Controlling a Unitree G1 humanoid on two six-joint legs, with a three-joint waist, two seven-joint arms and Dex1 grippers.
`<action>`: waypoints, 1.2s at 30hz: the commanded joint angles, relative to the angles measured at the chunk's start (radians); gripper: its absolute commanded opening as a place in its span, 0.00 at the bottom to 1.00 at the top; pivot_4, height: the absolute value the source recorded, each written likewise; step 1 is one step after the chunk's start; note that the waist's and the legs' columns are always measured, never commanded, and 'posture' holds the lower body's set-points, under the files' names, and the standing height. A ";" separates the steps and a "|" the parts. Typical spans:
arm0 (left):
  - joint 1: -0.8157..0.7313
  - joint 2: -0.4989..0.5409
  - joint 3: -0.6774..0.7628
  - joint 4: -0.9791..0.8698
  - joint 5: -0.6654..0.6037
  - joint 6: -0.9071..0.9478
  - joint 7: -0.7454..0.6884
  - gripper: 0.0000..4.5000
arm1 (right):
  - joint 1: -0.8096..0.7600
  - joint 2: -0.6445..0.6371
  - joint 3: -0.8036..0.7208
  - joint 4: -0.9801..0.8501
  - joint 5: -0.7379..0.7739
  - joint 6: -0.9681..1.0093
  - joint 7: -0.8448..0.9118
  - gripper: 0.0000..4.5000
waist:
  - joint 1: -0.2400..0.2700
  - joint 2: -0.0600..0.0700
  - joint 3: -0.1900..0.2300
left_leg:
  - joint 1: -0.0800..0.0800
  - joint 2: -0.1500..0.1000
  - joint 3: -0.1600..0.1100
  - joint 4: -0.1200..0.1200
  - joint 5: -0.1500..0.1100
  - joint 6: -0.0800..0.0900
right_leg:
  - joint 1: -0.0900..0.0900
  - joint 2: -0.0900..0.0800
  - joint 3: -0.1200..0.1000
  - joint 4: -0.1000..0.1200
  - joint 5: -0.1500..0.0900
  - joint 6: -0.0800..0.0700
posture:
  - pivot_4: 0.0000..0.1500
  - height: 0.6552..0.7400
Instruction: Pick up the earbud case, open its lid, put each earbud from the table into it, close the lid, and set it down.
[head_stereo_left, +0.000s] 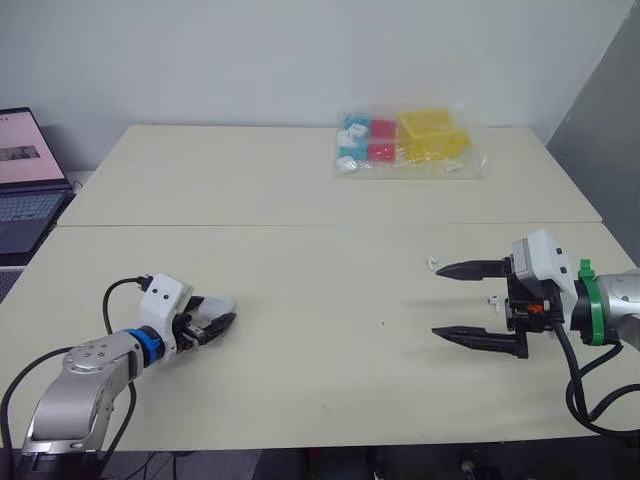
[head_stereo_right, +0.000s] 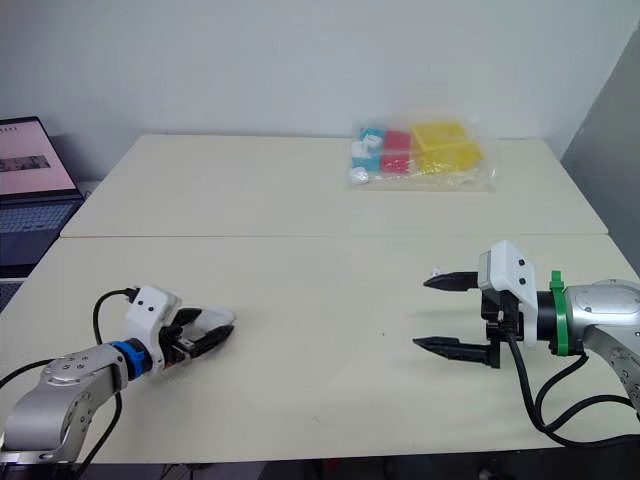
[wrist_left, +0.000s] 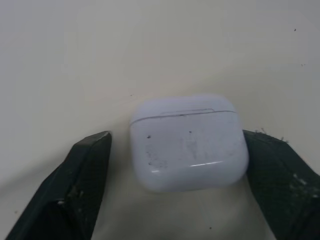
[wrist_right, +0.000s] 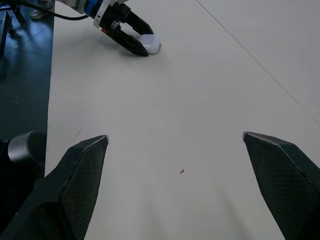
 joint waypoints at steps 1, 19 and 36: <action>0.029 0.009 -0.038 -0.006 0.002 0.031 -0.027 0.62 | -0.015 0.004 -0.020 -0.027 0.017 -0.004 -0.014 1.00 | 0.001 0.000 0.000 | 0.000 0.000 0.000 0.000 0.000 0.000 | 0.000 0.000 0.000 0.000 0.000 0.000 | 1.00 1.00; -0.274 -0.098 -0.395 -0.116 0.062 -0.334 -0.315 0.62 | 0.005 -0.008 -0.102 -0.061 0.112 0.134 -0.134 1.00 | 0.025 -0.001 0.000 | -0.006 -0.002 0.003 0.001 0.000 0.000 | -0.003 0.000 0.001 -0.003 0.002 0.004 | 1.00 1.00; -0.440 -0.299 -0.495 0.096 0.185 -0.900 -0.325 0.62 | -0.077 0.062 0.034 0.037 1.030 0.366 -0.936 1.00 | 0.002 -0.002 0.000 | -0.006 -0.001 0.004 0.001 0.000 0.000 | -0.002 0.008 0.004 -0.004 0.003 0.005 | 1.00 1.00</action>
